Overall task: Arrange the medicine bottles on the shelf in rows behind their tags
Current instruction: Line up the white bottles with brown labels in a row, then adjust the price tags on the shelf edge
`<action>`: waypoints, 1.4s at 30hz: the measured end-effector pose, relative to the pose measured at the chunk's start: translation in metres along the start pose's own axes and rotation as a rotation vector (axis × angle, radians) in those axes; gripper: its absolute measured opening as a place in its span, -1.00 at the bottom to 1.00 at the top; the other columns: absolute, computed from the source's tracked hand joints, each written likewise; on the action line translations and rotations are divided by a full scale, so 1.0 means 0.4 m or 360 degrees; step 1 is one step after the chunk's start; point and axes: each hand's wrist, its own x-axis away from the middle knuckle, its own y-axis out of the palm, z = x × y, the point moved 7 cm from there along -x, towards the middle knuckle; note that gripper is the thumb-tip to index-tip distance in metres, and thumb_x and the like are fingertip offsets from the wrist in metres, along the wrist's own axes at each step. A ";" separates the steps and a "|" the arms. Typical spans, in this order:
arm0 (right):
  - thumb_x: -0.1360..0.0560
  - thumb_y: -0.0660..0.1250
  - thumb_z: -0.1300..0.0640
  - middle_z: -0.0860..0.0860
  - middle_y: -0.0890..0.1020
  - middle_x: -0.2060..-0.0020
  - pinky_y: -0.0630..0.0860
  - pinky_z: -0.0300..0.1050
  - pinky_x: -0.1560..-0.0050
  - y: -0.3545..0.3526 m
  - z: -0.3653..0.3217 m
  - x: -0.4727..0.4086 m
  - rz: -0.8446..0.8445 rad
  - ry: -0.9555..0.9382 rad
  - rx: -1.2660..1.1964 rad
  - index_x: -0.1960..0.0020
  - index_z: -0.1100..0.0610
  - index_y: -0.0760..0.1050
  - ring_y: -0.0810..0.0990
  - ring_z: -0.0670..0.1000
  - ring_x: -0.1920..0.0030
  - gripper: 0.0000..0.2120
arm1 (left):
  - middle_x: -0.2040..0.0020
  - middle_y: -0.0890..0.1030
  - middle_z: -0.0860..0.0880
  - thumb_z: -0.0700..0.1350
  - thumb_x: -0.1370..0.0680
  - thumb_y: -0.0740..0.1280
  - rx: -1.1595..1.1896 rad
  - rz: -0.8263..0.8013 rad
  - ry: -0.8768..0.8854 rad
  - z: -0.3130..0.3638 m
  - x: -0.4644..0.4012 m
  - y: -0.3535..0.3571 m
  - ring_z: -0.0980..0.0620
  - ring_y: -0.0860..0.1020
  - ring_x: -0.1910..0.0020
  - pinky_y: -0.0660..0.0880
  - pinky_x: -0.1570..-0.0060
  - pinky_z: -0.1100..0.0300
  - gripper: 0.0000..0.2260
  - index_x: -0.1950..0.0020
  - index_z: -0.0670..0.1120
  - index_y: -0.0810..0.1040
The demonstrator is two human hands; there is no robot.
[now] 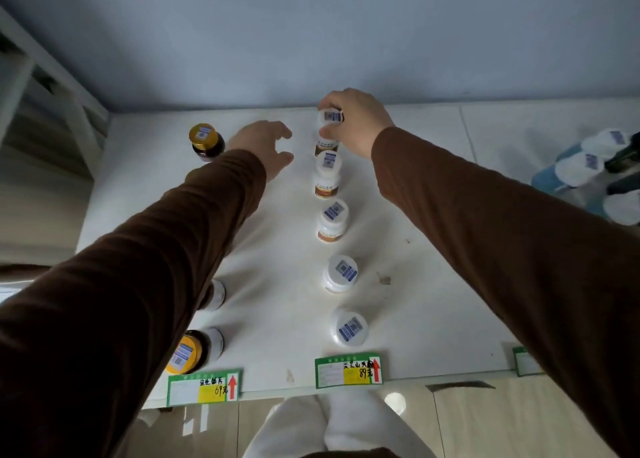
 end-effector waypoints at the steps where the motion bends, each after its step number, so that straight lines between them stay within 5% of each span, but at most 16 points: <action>1: -0.47 0.40 0.07 0.08 0.54 -0.20 0.35 -0.16 -0.10 0.008 -0.003 -0.008 -0.0014 -0.0009 0.0019 -0.30 0.06 0.50 0.51 0.10 -0.21 -0.60 | -0.27 0.53 -0.06 -0.03 -0.52 0.35 -0.0002 -0.0011 -0.0018 -0.007 -0.001 0.006 -0.08 0.48 -0.25 0.38 -0.27 0.08 -0.63 -0.32 -0.01 0.48; 7: -0.48 0.41 0.06 0.09 0.53 -0.19 0.31 -0.17 -0.06 0.031 -0.016 -0.031 -0.0035 -0.0063 0.0117 -0.31 0.05 0.50 0.50 0.12 -0.21 -0.59 | -0.26 0.52 -0.05 -0.03 -0.52 0.35 0.0025 -0.0055 -0.0042 -0.018 -0.012 0.024 -0.08 0.48 -0.24 0.36 -0.26 0.09 -0.62 -0.33 -0.01 0.47; 15: -0.46 0.42 -0.01 0.09 0.44 -0.30 0.35 -0.06 -0.24 0.036 -0.020 -0.017 -0.0145 -0.0009 0.0150 -0.44 0.03 0.37 0.41 0.14 -0.30 -0.42 | -0.27 0.51 -0.06 -0.03 -0.51 0.37 0.0040 -0.0066 -0.0055 -0.015 -0.008 0.013 -0.08 0.47 -0.24 0.38 -0.26 0.09 -0.61 -0.33 -0.01 0.45; 21: -0.53 0.33 -0.01 0.07 0.46 -0.27 0.36 -0.10 -0.27 -0.066 0.006 0.112 0.0241 0.0019 0.0043 -0.39 0.06 0.41 0.43 0.11 -0.26 -0.55 | -0.31 0.48 -0.09 -0.04 -0.53 0.33 -0.0013 0.0113 0.0092 0.029 0.044 -0.063 -0.10 0.44 -0.30 0.33 -0.30 0.06 -0.62 -0.34 -0.03 0.45; 32: -0.56 0.29 0.00 -0.06 0.55 -0.11 0.30 -0.24 -0.08 -0.142 0.158 0.467 0.0280 0.0016 -0.0026 -0.18 -0.01 0.57 0.48 -0.01 -0.17 -0.78 | -0.28 0.52 -0.05 -0.03 -0.51 0.36 -0.0029 0.0252 0.0489 0.331 0.266 -0.063 -0.11 0.45 -0.24 0.35 -0.21 0.10 -0.64 -0.30 -0.03 0.51; 36: -0.56 0.29 0.00 -0.08 0.57 -0.06 0.31 -0.24 -0.04 -0.175 0.251 0.599 0.0309 -0.0008 -0.0052 -0.16 -0.03 0.58 0.49 -0.05 -0.12 -0.79 | -0.23 0.54 0.00 -0.01 -0.50 0.37 0.0060 0.0263 0.0511 0.469 0.359 -0.003 -0.05 0.50 -0.16 0.37 -0.10 0.17 -0.67 -0.25 -0.01 0.53; 42: -0.56 0.31 0.02 -0.08 0.61 0.04 0.46 -0.16 -0.02 -0.196 0.391 0.830 0.0273 -0.0062 -0.0212 -0.08 -0.01 0.60 0.55 -0.05 0.02 -0.84 | -0.21 0.56 -0.03 -0.03 -0.49 0.39 0.0150 0.0229 0.0428 0.635 0.534 0.149 -0.07 0.51 -0.18 0.42 -0.19 0.05 -0.68 -0.24 -0.03 0.54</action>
